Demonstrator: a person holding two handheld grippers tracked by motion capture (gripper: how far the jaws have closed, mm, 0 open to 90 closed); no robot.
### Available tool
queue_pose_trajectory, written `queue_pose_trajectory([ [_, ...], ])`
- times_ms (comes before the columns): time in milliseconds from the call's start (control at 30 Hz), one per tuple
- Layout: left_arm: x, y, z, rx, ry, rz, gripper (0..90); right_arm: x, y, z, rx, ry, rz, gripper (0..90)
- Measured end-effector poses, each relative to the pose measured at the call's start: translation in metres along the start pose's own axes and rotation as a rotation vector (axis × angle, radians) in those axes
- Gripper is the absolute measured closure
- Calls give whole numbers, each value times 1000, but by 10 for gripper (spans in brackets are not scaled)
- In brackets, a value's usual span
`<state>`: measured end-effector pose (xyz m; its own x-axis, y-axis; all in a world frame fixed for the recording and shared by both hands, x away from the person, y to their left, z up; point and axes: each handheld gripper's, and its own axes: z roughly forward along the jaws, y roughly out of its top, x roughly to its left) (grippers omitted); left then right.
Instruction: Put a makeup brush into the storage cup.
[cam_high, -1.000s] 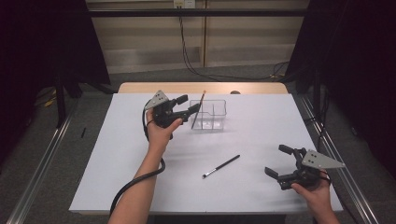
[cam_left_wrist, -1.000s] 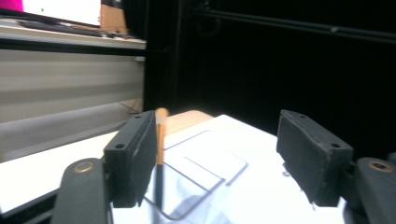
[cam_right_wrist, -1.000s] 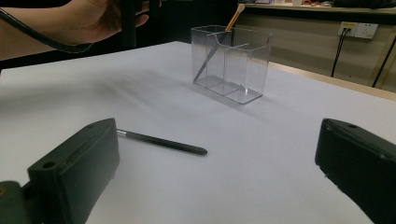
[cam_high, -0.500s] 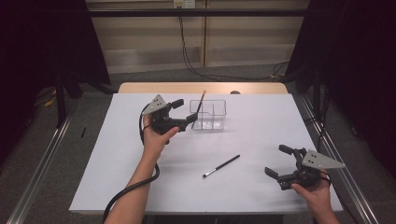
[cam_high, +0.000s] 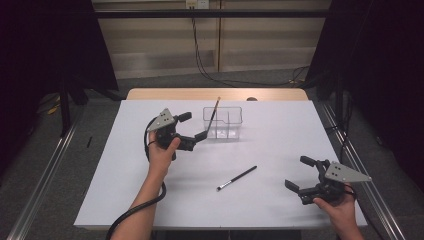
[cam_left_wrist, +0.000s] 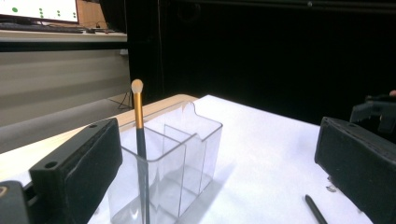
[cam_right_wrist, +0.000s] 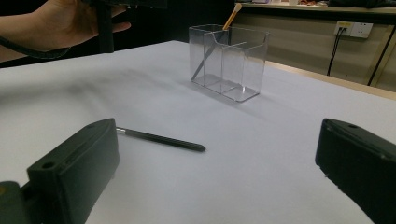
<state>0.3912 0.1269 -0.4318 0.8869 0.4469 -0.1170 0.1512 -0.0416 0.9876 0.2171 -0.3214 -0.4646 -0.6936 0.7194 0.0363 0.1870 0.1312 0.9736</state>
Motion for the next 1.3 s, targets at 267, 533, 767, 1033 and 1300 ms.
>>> queue_pose_trajectory([
  [267, -4, -4, -15, 7, 9, 8, 7, 1, 0, -1, 2, -6, 1, 0],
  [533, -8, -11, -36, 7, 15, 24, 7, 2, 1, 1, 4, -7, -4, 0],
  [767, -10, -13, -53, 6, 25, 24, 7, 5, 3, 6, 5, 3, -11, 0],
  [1033, -9, -16, -72, 4, 41, 29, 6, 5, 3, 9, 7, 8, -13, 0],
  [1300, -10, -18, -89, 4, 60, 25, 5, 5, 3, 7, 4, 4, -8, 0],
])
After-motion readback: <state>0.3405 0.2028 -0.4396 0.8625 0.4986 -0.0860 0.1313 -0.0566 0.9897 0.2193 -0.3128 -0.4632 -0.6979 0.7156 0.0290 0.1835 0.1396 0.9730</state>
